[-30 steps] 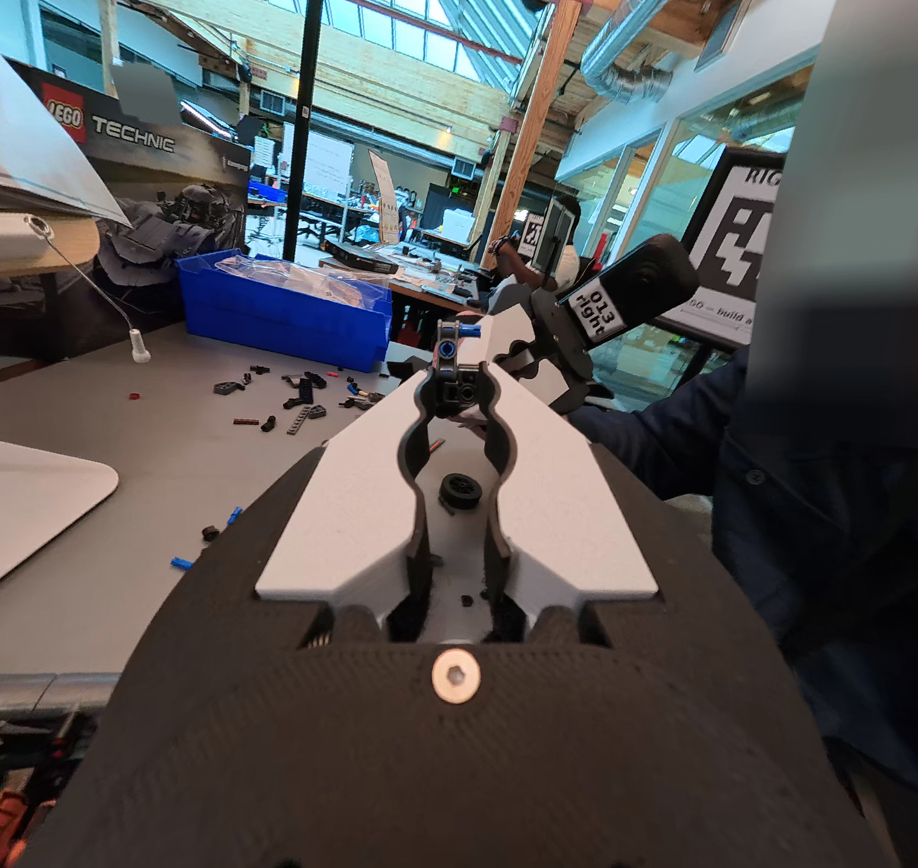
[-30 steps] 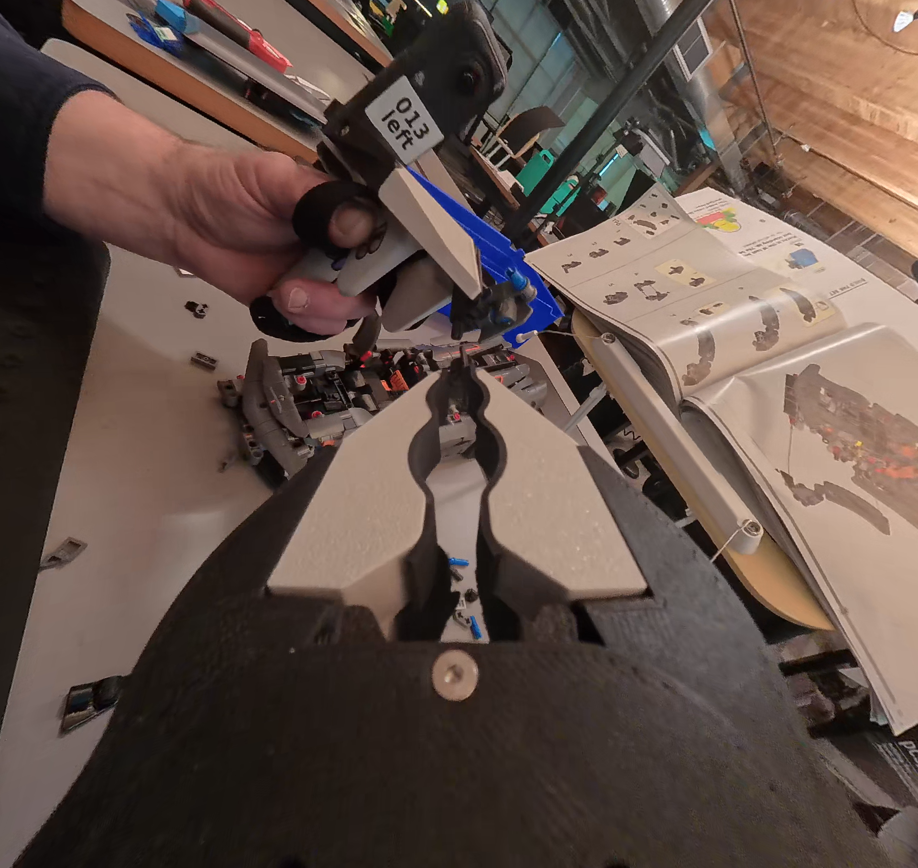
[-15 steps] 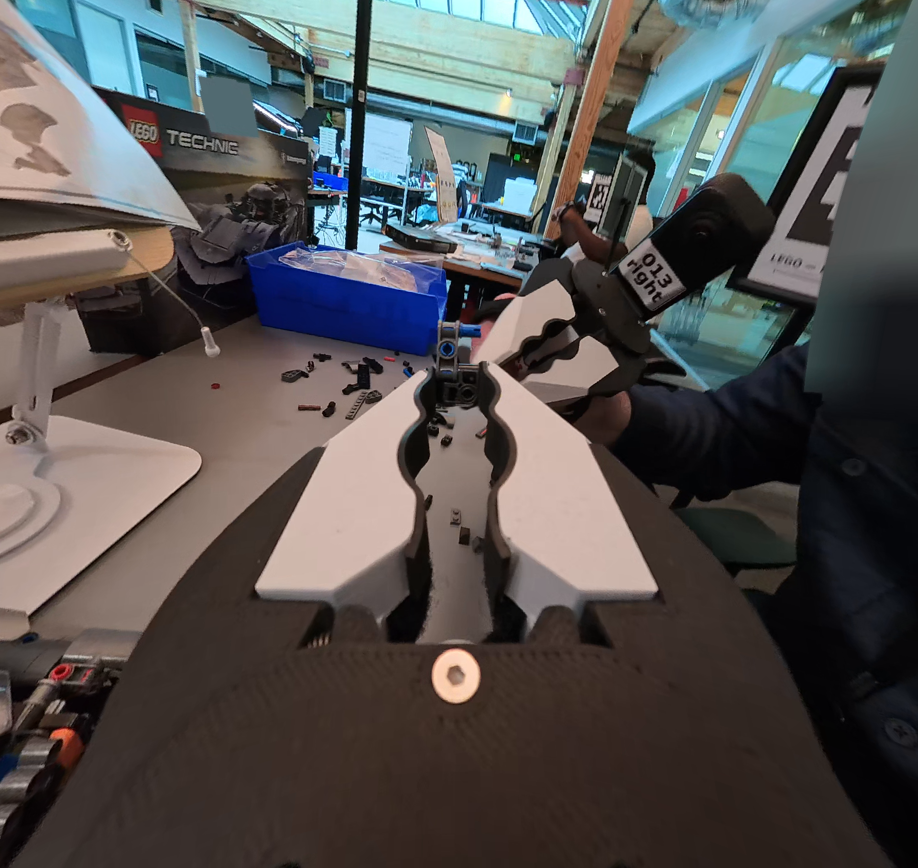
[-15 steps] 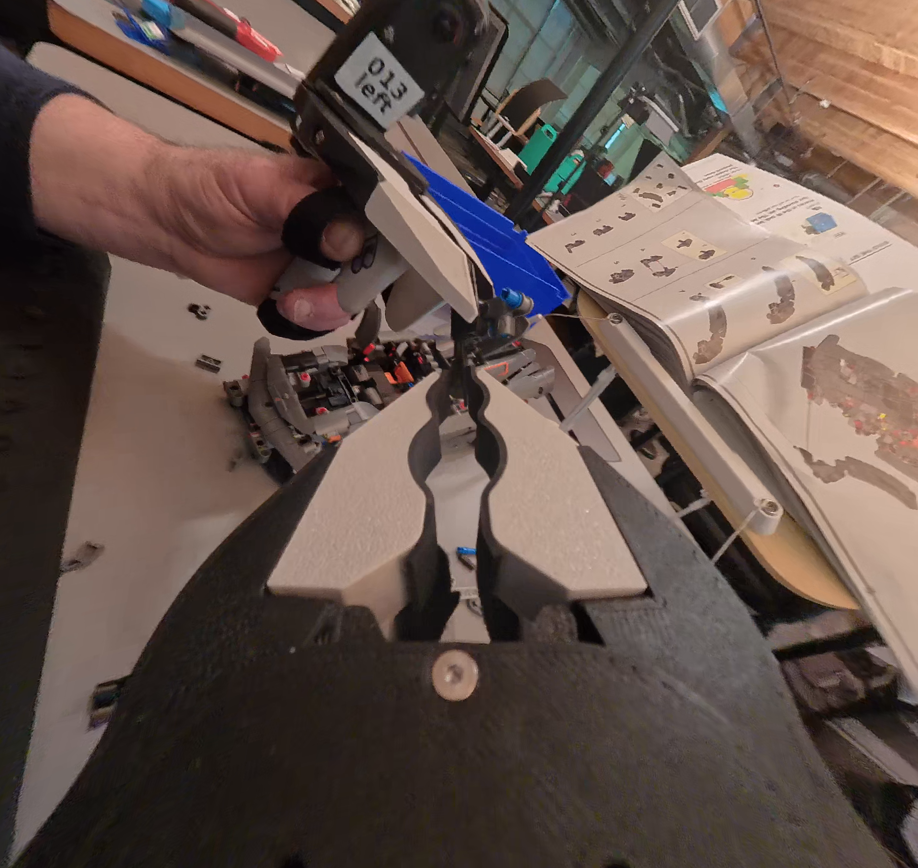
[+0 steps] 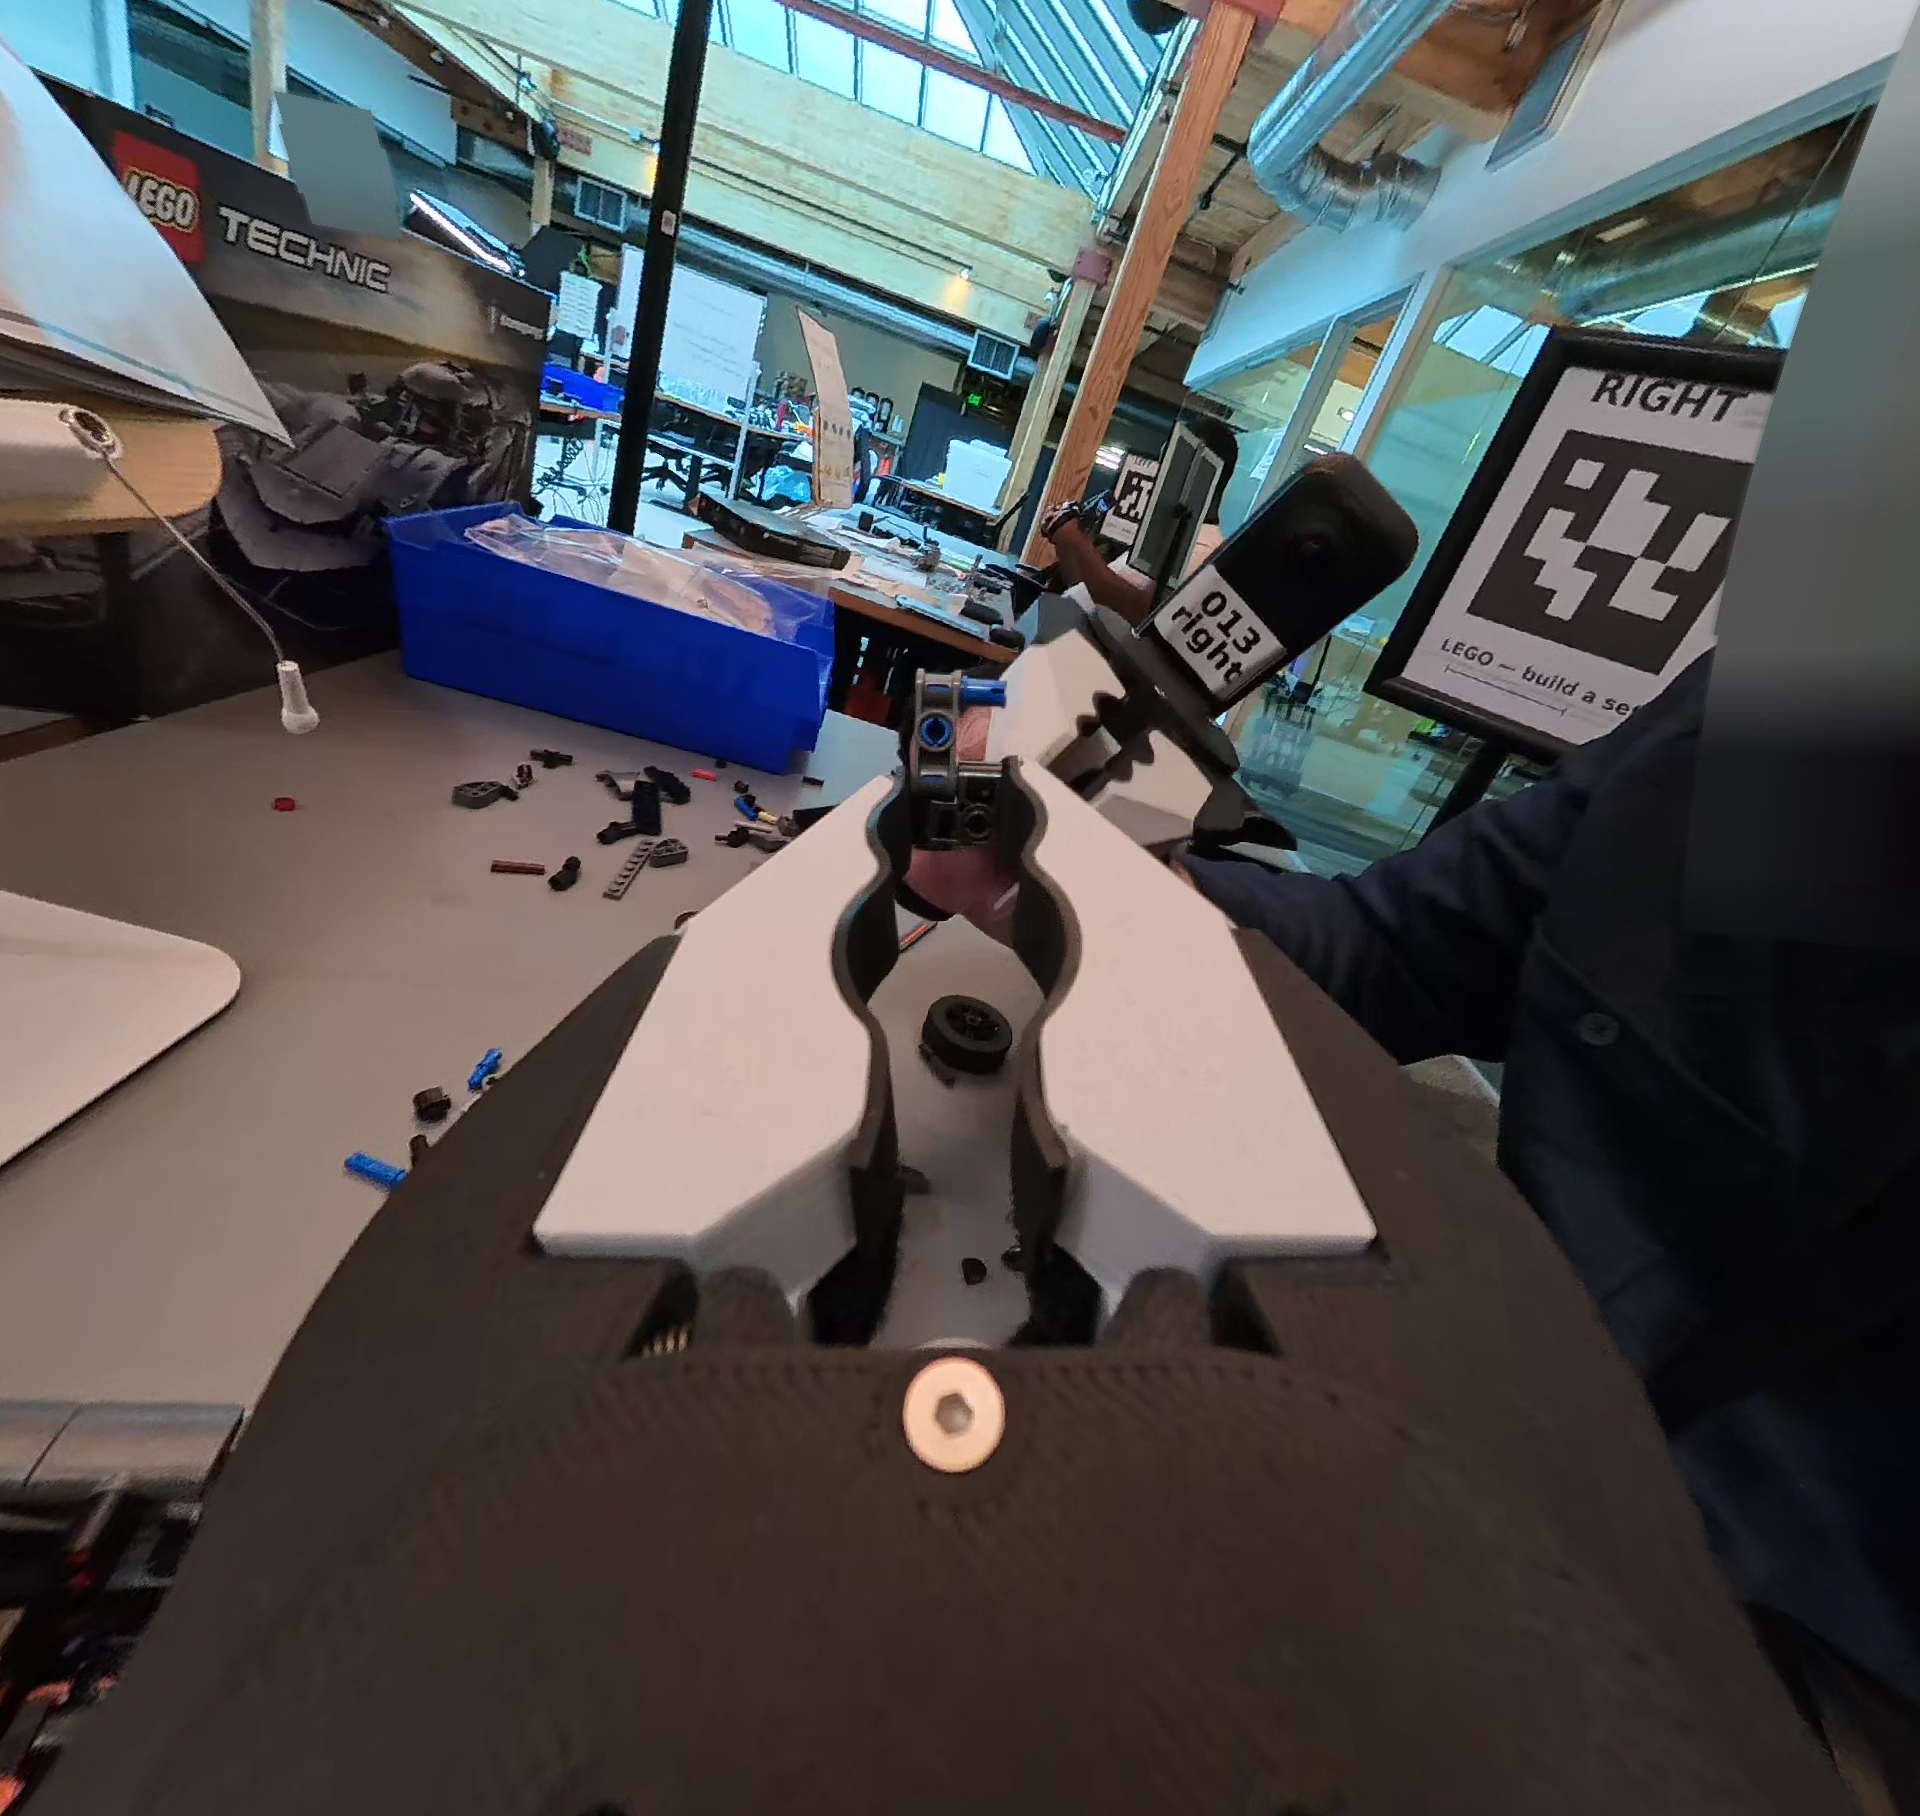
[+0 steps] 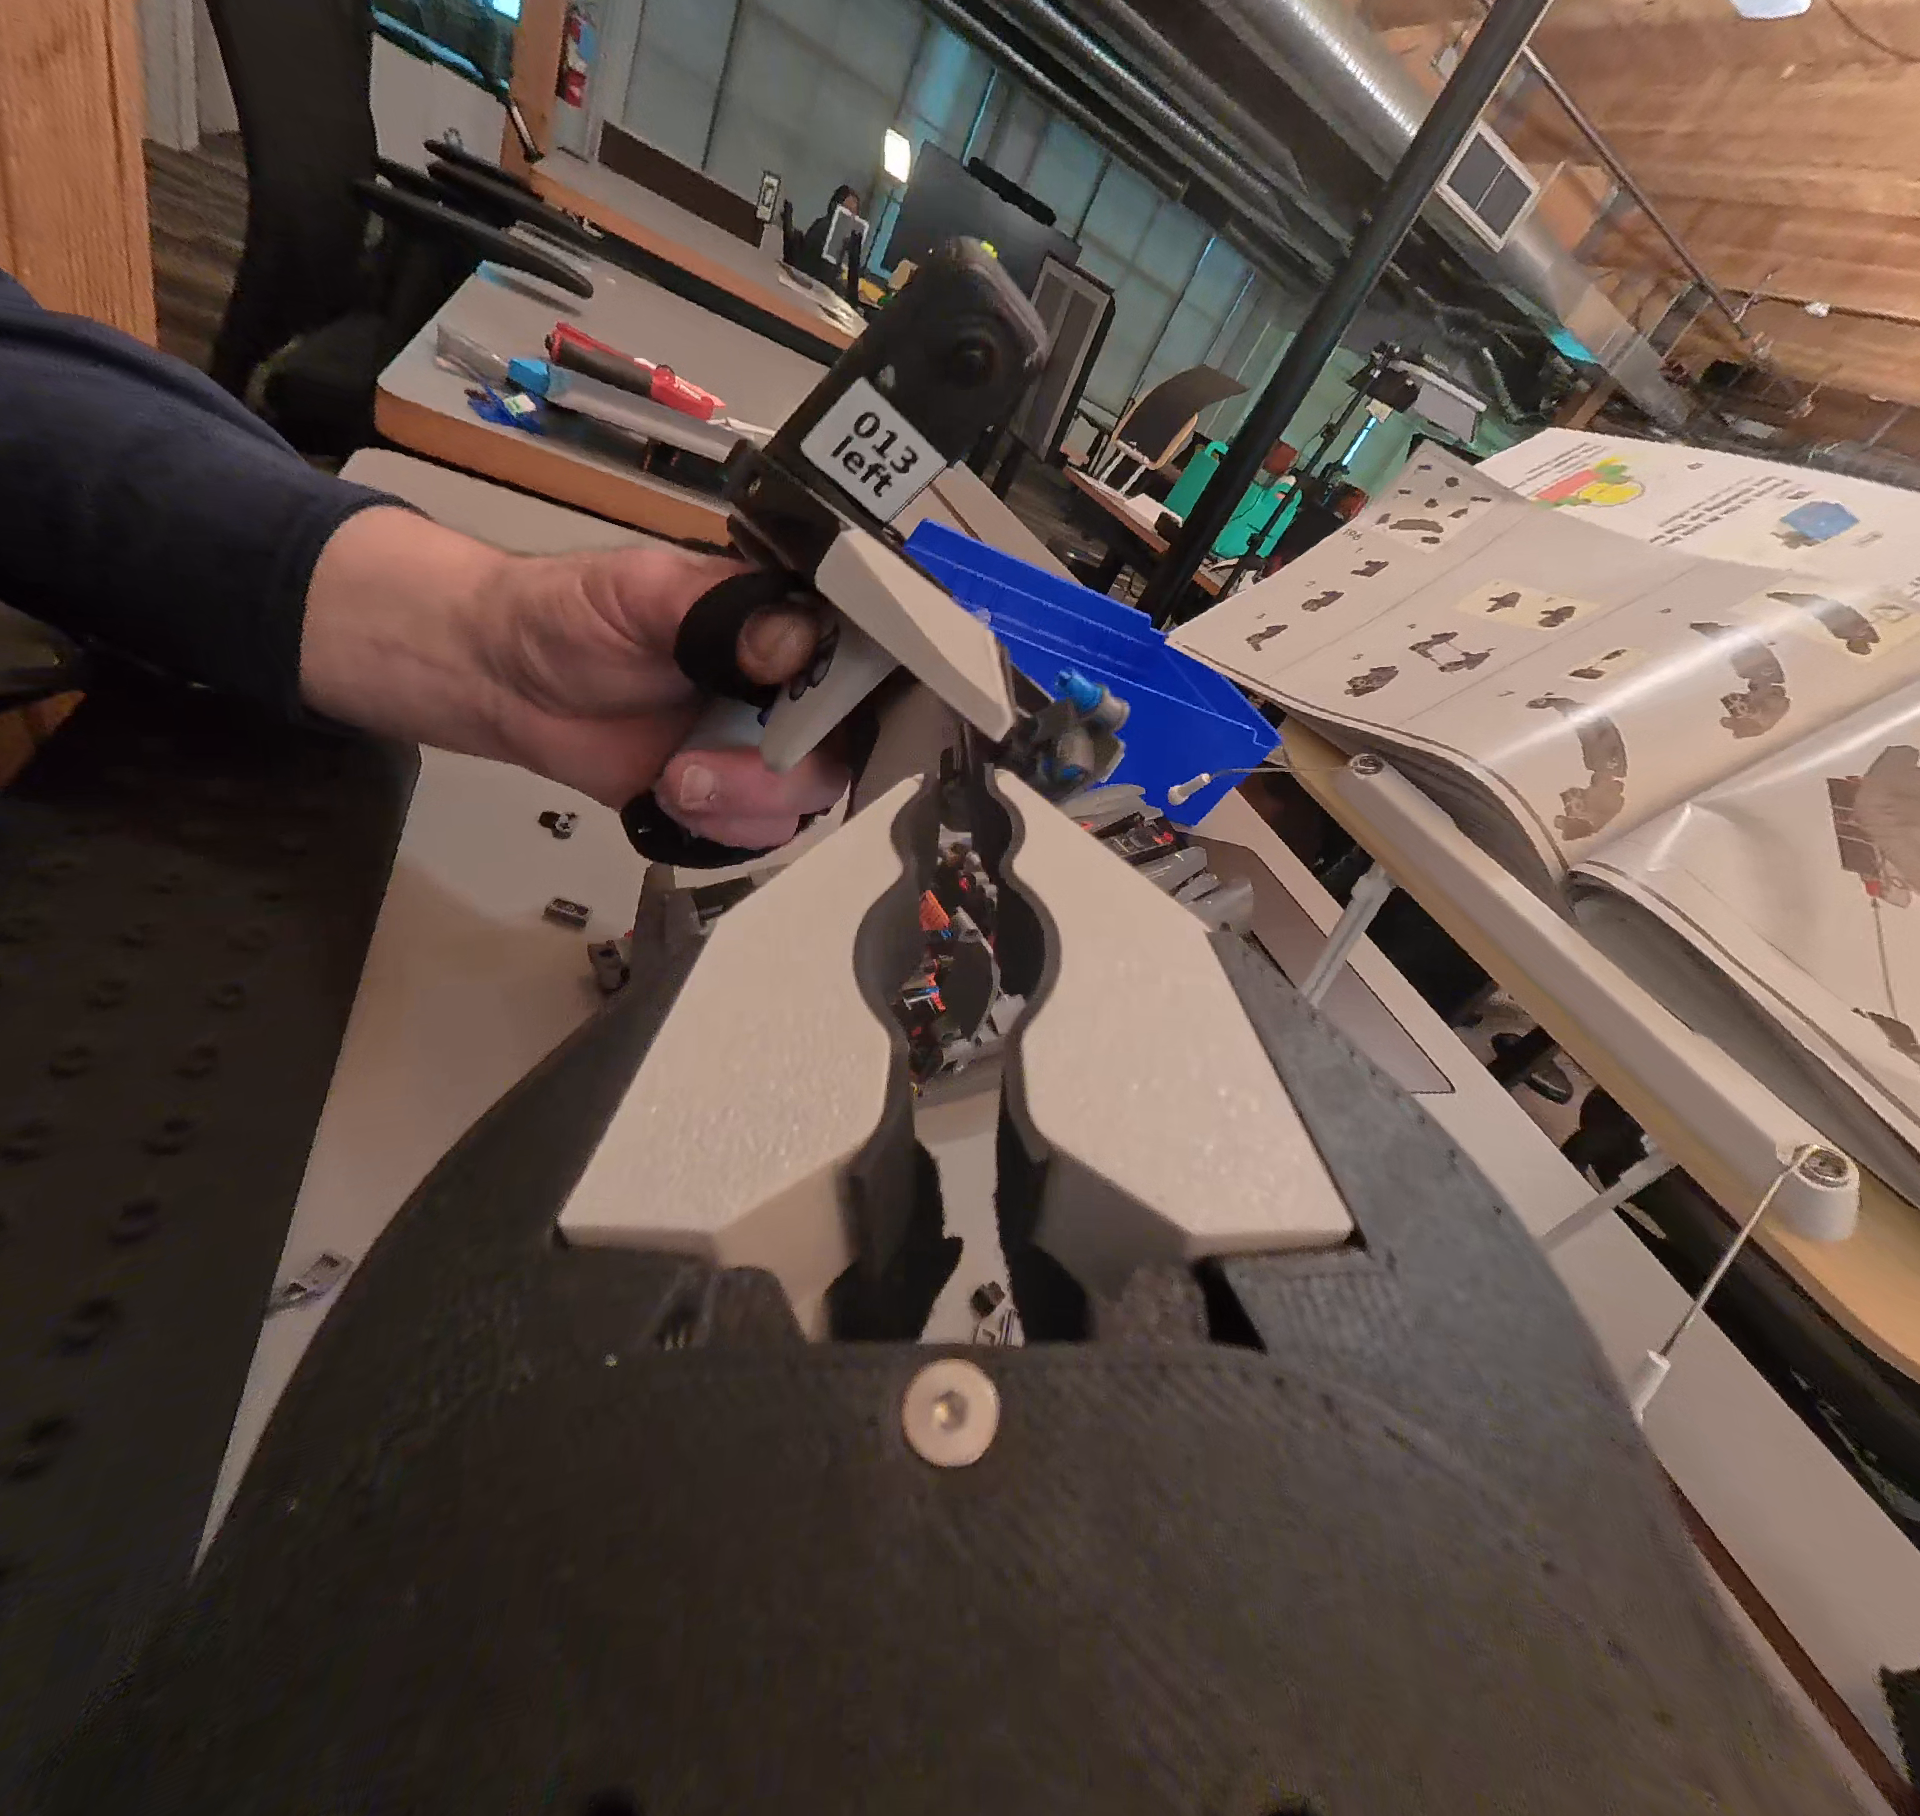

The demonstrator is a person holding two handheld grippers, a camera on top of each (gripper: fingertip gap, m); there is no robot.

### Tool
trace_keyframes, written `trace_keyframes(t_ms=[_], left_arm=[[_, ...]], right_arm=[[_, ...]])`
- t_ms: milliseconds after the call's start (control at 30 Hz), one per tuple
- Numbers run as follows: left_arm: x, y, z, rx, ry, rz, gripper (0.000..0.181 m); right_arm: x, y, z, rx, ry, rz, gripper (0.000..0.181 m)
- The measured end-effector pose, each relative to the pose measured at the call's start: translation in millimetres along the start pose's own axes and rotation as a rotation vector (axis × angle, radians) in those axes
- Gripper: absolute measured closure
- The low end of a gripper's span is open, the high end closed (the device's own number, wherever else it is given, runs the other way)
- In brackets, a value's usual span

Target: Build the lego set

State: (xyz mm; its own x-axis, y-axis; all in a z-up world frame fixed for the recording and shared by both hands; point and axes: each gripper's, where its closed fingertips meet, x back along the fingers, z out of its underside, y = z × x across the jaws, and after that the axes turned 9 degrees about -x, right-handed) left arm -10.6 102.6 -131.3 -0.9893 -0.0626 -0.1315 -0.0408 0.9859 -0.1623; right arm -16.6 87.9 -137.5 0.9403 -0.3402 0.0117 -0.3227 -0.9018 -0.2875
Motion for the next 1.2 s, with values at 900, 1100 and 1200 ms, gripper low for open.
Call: trace_keyframes(t_ms=[900,1100,1200], left_arm=[[0,-1,-5,0.075,-0.043,0.019,0.168],[0,-2,-5,0.084,-0.05,0.032,0.168],[-1,-2,-5,0.087,-0.051,0.037,0.168]], right_arm=[[1,0,1,0.021,-0.002,0.007,0.177],[4,-2,-3,0.065,-0.013,0.029,0.177],[7,-3,-9,0.044,-0.051,0.018,0.177]])
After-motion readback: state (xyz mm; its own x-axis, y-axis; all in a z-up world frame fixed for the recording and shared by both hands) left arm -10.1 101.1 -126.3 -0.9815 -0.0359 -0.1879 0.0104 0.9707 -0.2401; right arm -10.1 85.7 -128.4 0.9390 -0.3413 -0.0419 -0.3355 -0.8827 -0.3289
